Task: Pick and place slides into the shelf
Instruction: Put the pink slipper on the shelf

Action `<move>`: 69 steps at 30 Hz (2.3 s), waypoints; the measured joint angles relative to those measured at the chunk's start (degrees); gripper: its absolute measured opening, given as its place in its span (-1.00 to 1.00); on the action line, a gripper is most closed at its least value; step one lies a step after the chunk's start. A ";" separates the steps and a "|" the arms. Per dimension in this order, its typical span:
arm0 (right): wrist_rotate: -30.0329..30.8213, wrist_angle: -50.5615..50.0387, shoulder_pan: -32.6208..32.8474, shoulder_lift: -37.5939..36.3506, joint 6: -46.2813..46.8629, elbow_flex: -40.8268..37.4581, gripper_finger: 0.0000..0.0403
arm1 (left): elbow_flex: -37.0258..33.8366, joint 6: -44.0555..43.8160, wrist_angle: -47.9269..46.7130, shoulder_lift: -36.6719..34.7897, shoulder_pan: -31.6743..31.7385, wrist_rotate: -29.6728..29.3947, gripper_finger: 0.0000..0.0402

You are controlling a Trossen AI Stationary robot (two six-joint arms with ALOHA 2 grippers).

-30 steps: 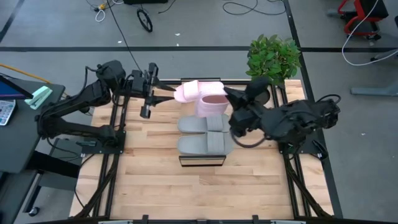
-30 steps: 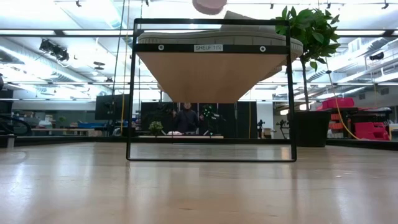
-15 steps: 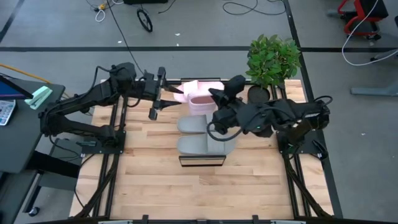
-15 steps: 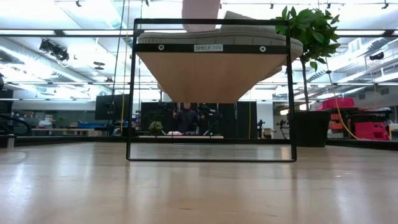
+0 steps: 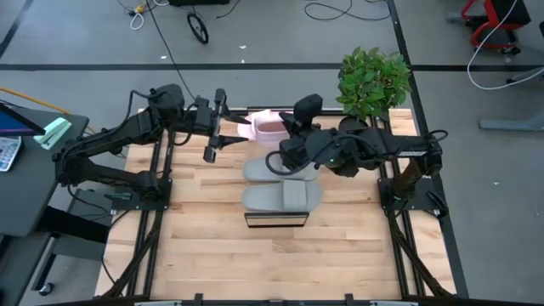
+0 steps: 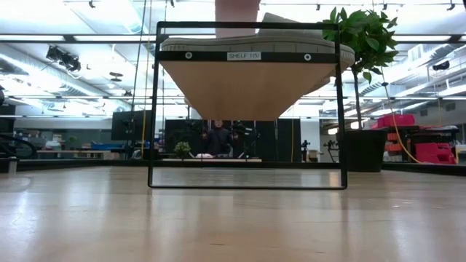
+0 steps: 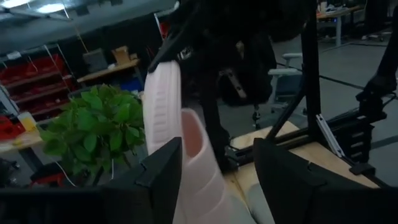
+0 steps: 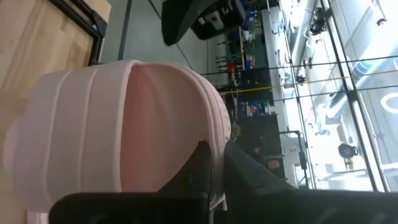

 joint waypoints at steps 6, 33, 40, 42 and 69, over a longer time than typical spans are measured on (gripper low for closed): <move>-2.65 0.58 -1.04 0.27 -0.02 0.00 -0.90 | 0.00 1.49 3.49 0.00 -0.04 -5.42 0.06; -4.73 2.65 -2.43 0.19 -1.25 0.00 -0.90 | -0.08 -0.90 9.31 4.08 -0.72 -8.93 0.14; -6.44 3.72 -2.48 0.19 -1.14 0.00 -0.90 | 0.00 -1.61 12.70 5.51 -0.74 -8.83 0.11; -6.46 3.72 -2.48 0.19 -1.13 0.00 -0.90 | -0.02 -1.64 13.35 5.81 -0.74 -8.85 0.10; -6.85 1.75 -2.59 0.17 -1.57 0.00 -0.90 | 11.76 -1.22 -4.20 9.96 -0.68 -9.42 -0.20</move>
